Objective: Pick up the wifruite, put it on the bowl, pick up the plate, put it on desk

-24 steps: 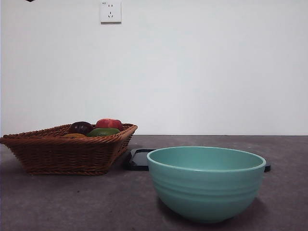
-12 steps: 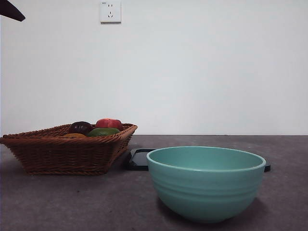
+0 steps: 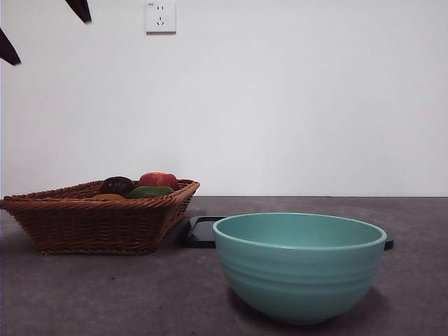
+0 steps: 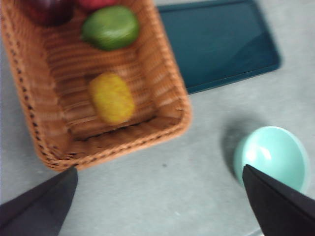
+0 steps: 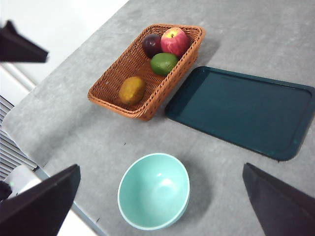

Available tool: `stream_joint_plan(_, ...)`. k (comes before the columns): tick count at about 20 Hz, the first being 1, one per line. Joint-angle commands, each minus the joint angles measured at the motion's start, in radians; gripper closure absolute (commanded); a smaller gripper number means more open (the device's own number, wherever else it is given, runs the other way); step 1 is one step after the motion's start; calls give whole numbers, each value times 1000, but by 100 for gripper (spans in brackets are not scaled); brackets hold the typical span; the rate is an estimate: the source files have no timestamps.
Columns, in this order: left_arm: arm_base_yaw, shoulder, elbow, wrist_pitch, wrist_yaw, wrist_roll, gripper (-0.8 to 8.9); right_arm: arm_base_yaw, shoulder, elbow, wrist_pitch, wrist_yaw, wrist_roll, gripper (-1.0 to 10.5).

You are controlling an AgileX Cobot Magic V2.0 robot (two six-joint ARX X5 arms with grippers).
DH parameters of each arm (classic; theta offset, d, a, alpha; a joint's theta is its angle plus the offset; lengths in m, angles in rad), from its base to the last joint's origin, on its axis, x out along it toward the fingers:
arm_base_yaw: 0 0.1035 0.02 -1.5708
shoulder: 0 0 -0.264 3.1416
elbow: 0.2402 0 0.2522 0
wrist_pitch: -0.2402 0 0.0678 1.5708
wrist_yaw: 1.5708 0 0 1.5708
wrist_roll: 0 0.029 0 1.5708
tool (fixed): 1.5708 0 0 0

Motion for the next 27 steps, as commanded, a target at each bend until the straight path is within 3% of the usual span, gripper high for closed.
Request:
stream_joint_plan(1,-18,106,71,-5,-29,6,162,3,-4,21,-8,-2,3,361)
stream_joint_plan(8,-85,427,184,0,-230,3,167,3,-27,39,-18,-2,18,362)
stream_joint_plan(14,-89,620,185,122,-235,-12,167,3,-32,110,-82,-2,13,362)
stream_joint_plan(23,-76,719,186,183,-242,-65,168,3,-32,137,-111,-2,2,362)
stream_joint_plan(27,-60,719,186,177,-241,-80,268,3,-32,137,-119,-2,-5,362)
